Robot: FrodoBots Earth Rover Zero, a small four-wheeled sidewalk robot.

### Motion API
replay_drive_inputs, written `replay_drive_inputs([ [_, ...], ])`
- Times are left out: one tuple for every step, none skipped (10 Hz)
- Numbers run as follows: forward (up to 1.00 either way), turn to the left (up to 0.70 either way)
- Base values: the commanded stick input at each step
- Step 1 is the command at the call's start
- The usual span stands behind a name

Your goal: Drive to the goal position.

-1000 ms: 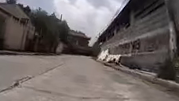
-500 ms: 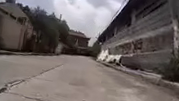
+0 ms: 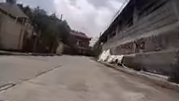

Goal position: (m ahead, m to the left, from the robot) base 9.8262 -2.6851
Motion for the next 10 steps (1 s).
replay_drive_inputs([
  [0.5, 0.01],
  [0.5, 0.01],
  [0.5, 0.01],
  [0.5, 0.01],
  [0.5, 0.01],
  [0.5, 0.01],
  [0.5, 0.01],
  [0.5, 0.01],
  [0.5, 0.01],
  [0.5, 0.01],
])
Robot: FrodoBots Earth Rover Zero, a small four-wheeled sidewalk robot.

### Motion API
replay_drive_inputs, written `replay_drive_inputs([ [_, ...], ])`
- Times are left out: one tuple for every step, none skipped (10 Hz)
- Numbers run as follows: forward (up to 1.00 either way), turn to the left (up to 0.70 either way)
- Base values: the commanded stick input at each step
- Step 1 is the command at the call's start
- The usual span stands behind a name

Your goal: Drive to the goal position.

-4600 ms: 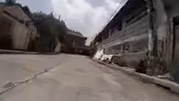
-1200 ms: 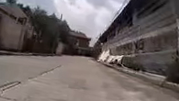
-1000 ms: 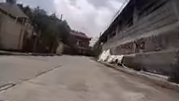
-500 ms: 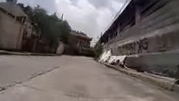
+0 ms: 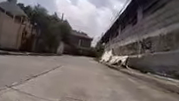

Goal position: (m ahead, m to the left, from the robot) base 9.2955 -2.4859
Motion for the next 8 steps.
replay_drive_inputs([
  [0.5, 0.01],
  [0.5, 0.01],
  [0.5, 0.01],
  [0.5, 0.01],
  [0.5, 0.01],
  [0.5, 0.01],
  [0.5, 0.01],
  [0.5, 0.01],
])
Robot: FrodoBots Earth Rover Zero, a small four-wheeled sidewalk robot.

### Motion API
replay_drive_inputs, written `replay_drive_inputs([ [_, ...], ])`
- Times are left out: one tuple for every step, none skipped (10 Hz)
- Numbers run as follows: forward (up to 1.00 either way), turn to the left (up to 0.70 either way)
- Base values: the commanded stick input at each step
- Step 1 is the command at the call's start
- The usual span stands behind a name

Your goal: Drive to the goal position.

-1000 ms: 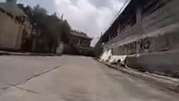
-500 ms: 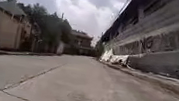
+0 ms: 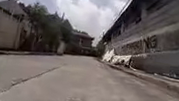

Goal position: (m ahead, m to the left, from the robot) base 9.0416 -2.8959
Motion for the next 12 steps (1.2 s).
replay_drive_inputs([
  [0.5, 0.01],
  [0.5, 0.01],
  [0.5, 0.01],
  [0.5, 0.01],
  [0.5, 0.01],
  [0.5, 0.01],
  [0.5, 0.01],
  [0.5, 0.01],
  [0.5, 0.01],
  [0.5, 0.01],
  [0.5, 0.01],
  [0.5, 0.01],
])
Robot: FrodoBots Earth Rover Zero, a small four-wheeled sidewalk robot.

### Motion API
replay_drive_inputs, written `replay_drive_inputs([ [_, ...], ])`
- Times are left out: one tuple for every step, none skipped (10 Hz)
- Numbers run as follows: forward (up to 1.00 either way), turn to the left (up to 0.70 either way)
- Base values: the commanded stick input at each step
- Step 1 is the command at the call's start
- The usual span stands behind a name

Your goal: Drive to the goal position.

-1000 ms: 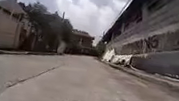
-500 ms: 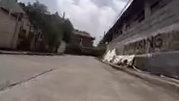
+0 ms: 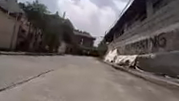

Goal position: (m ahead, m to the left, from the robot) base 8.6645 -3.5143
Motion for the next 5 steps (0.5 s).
replay_drive_inputs([
  [0.5, 0.01],
  [0.5, 0.01],
  [0.5, 0.01],
  [0.5, 0.01],
  [0.5, 0.01],
])
